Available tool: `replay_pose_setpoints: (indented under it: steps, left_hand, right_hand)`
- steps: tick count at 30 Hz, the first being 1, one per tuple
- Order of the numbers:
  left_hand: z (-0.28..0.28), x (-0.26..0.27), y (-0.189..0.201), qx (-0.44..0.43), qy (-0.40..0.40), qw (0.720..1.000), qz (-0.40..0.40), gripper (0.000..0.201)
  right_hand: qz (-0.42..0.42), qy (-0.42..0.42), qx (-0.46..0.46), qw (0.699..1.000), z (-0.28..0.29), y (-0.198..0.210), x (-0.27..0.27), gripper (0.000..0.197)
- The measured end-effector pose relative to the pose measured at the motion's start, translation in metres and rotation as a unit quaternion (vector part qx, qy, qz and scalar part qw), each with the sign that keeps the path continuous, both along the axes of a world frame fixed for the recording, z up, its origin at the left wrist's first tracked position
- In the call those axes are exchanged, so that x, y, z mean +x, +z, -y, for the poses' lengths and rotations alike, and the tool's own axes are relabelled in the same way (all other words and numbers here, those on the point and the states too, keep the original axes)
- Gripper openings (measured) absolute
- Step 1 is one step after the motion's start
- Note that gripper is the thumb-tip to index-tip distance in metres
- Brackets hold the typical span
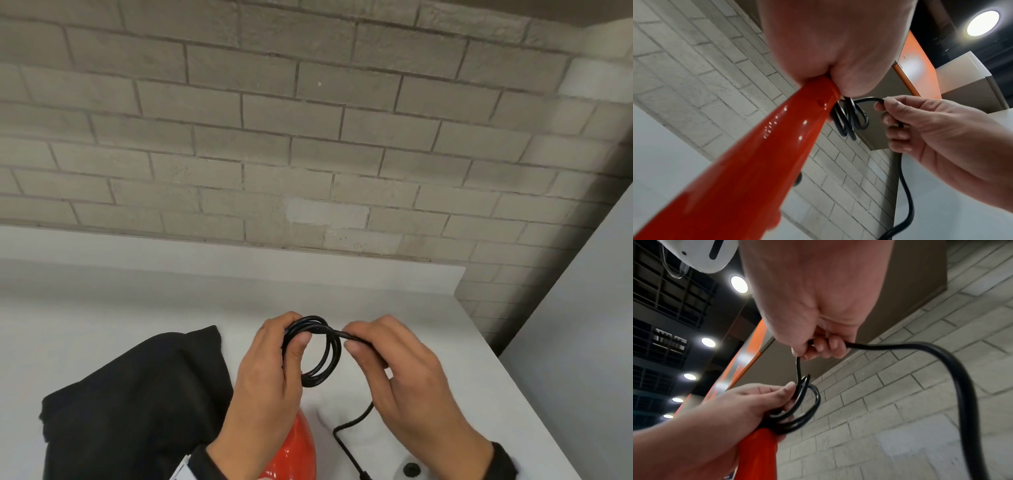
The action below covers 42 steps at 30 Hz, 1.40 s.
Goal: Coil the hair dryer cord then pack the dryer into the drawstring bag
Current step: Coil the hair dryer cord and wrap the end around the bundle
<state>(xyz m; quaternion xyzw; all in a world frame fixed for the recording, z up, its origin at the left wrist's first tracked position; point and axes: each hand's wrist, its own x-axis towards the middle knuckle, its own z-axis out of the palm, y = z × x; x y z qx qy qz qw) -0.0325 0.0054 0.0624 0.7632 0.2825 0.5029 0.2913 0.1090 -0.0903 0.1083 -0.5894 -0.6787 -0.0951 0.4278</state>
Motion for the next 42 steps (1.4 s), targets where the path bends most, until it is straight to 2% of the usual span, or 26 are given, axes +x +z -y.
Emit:
replay_pose_setpoints:
  steps: [3,7,9,11,14,16,18,22,25,29,32,35,38,42]
  left_hand:
    - [0.001,-0.001,0.002,0.015,-0.015,1.000,-0.016,0.012]
    - [0.005,0.000,0.004,0.025,-0.027,0.999,-0.022,0.017]
    - [0.007,0.002,0.005,0.036,-0.037,0.999,-0.015,0.009]
    - [0.010,0.004,0.005,0.046,-0.046,0.998,-0.008,0.005]
    - [0.013,0.005,0.003,0.053,-0.053,0.997,0.001,0.023]
    - [0.013,0.005,0.002,0.047,-0.051,0.998,0.005,0.026]
    - [0.012,0.004,0.000,0.048,-0.040,0.998,0.012,0.030]
    - [0.010,0.004,-0.003,0.051,-0.033,0.998,0.019,0.033]
    - [0.012,0.004,-0.003,0.050,-0.036,0.998,0.014,0.032]
    - [0.011,0.004,-0.001,0.040,-0.030,0.999,0.021,0.030]
    - [0.006,0.003,-0.003,0.017,-0.013,1.000,0.017,0.017]
    - [0.006,0.004,-0.005,0.007,-0.007,1.000,0.010,0.015]
    - [0.009,0.006,-0.001,-0.007,0.000,1.000,0.007,0.002]
    - [0.009,0.007,0.001,-0.017,0.009,1.000,0.005,0.002]
  right_hand:
    - [0.004,0.027,0.010,1.000,-0.009,0.019,0.001,0.011]
    - [-0.021,0.086,-0.016,0.996,-0.017,0.034,-0.005,0.009]
    - [-0.050,0.106,-0.031,0.993,-0.021,0.036,-0.009,0.010]
    - [-0.084,0.105,-0.038,0.990,-0.025,0.035,-0.013,0.010]
    - [-0.138,0.072,-0.028,0.987,-0.032,0.030,-0.015,0.009]
    - [-0.185,0.043,-0.021,0.982,-0.035,0.024,-0.012,0.009]
    - [-0.246,0.029,-0.030,0.968,-0.037,0.017,-0.008,0.010]
    - [-0.390,0.037,-0.067,0.918,-0.035,0.004,-0.005,0.005]
    - [-0.391,0.053,-0.078,0.916,-0.032,-0.004,-0.003,0.009]
    - [-0.373,0.136,-0.116,0.911,-0.023,-0.015,0.003,0.035]
    - [-0.329,0.137,-0.155,0.921,-0.020,-0.019,0.004,0.023]
    - [-0.305,0.126,-0.173,0.928,-0.021,-0.020,0.005,0.010]
    - [-0.292,0.126,-0.187,0.930,-0.022,-0.018,0.007,0.006]
    - [-0.274,0.109,-0.177,0.939,-0.025,-0.019,0.005,0.008]
